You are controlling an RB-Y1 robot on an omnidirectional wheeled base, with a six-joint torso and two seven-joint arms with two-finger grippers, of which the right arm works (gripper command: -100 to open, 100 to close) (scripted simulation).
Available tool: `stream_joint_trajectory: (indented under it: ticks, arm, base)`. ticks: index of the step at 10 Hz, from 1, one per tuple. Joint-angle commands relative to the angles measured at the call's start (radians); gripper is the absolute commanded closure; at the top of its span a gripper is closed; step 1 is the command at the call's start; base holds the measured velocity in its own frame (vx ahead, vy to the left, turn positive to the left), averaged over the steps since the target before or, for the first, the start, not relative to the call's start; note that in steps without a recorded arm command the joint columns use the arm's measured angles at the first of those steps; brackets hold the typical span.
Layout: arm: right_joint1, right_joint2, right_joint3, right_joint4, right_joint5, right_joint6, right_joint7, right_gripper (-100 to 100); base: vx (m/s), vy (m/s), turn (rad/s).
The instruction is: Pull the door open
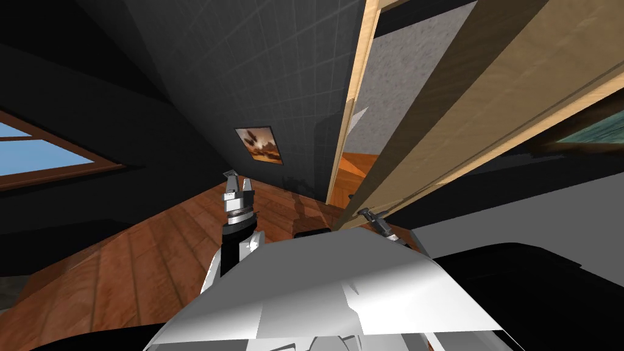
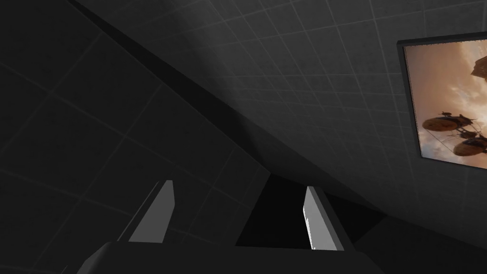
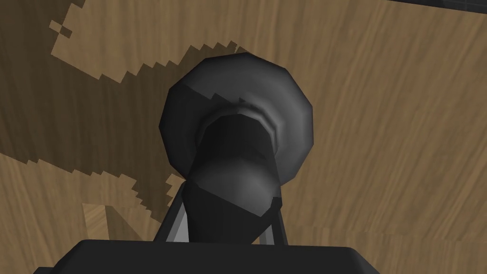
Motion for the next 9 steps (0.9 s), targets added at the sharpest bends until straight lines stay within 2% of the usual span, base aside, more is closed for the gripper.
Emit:
stream_joint_trajectory:
  ticks: [1,2,4,6,7,8,9]
  arm:
    - [0.017,0.001,-0.009,0.041,0.003,-0.050,-0.006,100]
    - [0.017,0.001,-0.009,0.041,0.003,-0.055,-0.006,100]
    - [0.039,0.003,-0.018,0.069,0.008,-0.103,-0.010,100]
    - [0.039,0.003,-0.018,0.069,0.008,-0.103,-0.010,100]
    - [0.058,0.006,-0.025,0.094,0.012,-0.144,-0.014,100]
    - [0.035,0.011,-0.016,0.114,0.014,-0.137,-0.020,100]
    - [0.027,0.010,-0.013,0.121,0.018,-0.140,-0.025,100]
  base:
    - [-0.083,-0.052,0.175]
    - [-0.065,-0.040,0.078]
    - [-0.071,-0.027,0.125]
    - [-0.042,-0.023,0.017]
    - [-0.070,-0.023,0.165]
    - [-0.042,-0.015,0.044]
    - [-0.134,-0.031,0.130]
